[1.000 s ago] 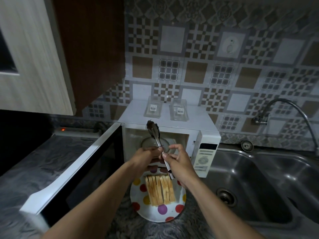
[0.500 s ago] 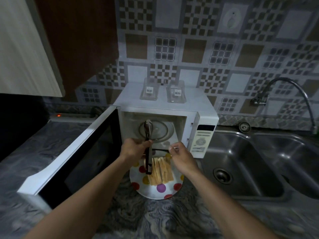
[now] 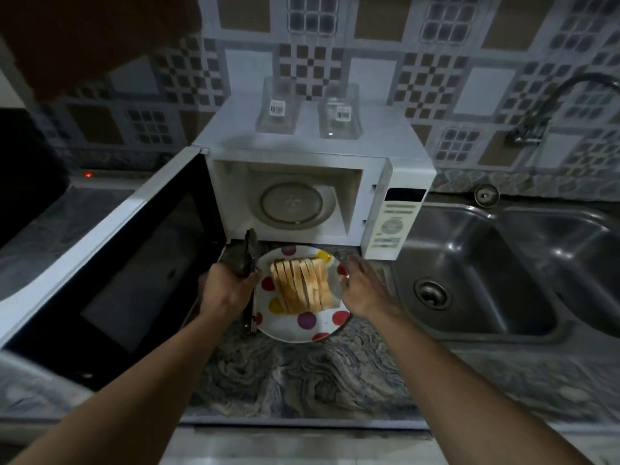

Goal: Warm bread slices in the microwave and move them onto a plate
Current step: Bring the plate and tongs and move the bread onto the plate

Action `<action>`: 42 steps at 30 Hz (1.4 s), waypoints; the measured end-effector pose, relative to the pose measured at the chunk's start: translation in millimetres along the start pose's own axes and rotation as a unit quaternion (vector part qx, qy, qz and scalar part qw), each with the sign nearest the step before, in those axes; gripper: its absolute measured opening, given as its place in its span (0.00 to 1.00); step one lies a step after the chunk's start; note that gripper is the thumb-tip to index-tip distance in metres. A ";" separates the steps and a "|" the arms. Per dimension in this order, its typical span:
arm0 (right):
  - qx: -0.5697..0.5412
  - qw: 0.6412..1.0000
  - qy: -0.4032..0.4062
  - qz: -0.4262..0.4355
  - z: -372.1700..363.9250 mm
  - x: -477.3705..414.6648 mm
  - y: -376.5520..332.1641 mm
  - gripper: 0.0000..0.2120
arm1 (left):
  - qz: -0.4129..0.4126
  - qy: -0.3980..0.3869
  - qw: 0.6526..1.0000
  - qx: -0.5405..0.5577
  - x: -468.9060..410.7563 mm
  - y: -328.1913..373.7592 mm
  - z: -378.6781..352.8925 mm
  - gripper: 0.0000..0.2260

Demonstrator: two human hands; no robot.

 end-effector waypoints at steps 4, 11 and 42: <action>0.033 0.999 -0.018 0.024 -19.0 -21.5 8.9 0.27 | 0.033 -0.043 0.999 -0.005 -3.8 -18.6 -29.1 0.13; 0.138 0.986 -0.020 0.090 -44.3 -38.9 18.3 0.30 | 0.057 -0.048 0.994 0.075 7.9 -29.2 -63.1 0.17; -0.028 0.996 -0.087 -0.012 -44.5 -70.6 36.0 0.24 | 0.092 -0.106 0.987 0.080 -29.7 -88.9 -57.2 0.16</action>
Point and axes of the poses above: each hand's wrist, its own x-axis away from the middle knuckle, its own z-axis out of the back of the hand, y = z × x, the point moved 7 cm from there along -x, towards the middle knuckle, and after that the axes turned 11 degrees about -z, right-handed, at the moved point
